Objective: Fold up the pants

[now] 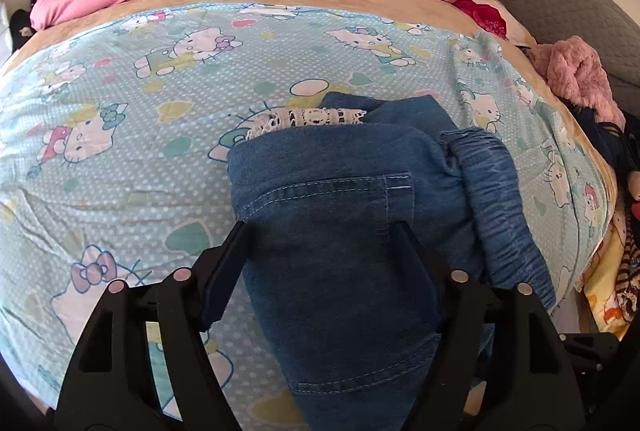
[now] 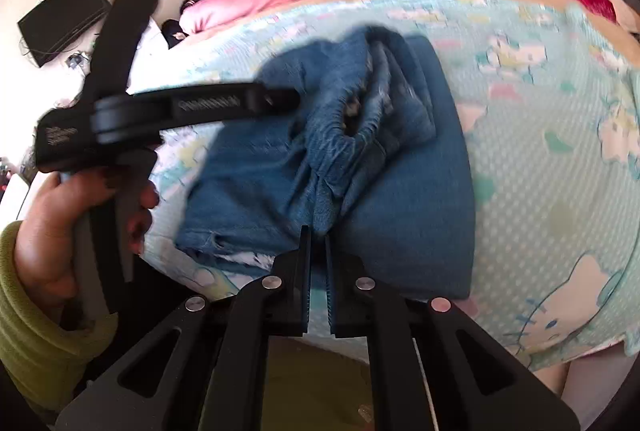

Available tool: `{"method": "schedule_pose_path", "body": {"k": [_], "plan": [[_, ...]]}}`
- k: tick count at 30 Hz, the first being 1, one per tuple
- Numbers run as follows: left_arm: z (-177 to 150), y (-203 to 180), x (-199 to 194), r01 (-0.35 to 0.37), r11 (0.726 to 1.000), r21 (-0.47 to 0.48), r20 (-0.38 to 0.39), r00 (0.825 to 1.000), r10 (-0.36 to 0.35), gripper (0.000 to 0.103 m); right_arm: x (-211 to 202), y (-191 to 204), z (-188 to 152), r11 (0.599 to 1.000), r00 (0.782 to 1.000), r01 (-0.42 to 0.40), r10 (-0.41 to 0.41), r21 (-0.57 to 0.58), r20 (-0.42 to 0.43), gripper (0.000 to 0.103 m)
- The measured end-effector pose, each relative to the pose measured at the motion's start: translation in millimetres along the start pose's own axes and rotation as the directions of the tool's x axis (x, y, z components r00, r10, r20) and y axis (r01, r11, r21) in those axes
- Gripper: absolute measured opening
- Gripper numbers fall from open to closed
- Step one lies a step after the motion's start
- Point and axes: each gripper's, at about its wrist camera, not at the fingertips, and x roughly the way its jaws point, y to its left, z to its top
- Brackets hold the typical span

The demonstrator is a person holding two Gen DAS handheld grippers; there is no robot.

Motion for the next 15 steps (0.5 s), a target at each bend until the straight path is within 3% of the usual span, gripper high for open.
{"method": "schedule_pose_path", "body": {"k": [4,6,8,10,15], "plan": [[-4,3,-9,0.006,1.0,-0.017,0.019,1.0,-0.005,0.068,-1,4,2,1.0,1.0,0.004,-0.004,-0.023,0.004,0.008],[-6,2,-18,0.001,1.0,-0.012,0.042,0.999,0.0,0.071,-8,1,4,1.0,1.0,-0.005,0.006,-0.008,0.021,0.02],[-6,0,-27,-0.011,1.0,-0.004,0.065,0.998,0.011,0.073,-17,-1,6,1.0,0.999,-0.007,0.007,0.0,0.038,0.038],[-6,-2,-33,-0.019,1.0,0.002,0.078,0.997,0.019,0.079,-28,-4,7,1.0,0.998,0.012,-0.011,-0.012,0.067,0.039],[-6,-7,-48,-0.035,0.999,0.012,0.113,0.993,0.033,0.086,-51,-12,10,0.997,0.989,0.067,-0.063,-0.03,0.131,0.054]]}}
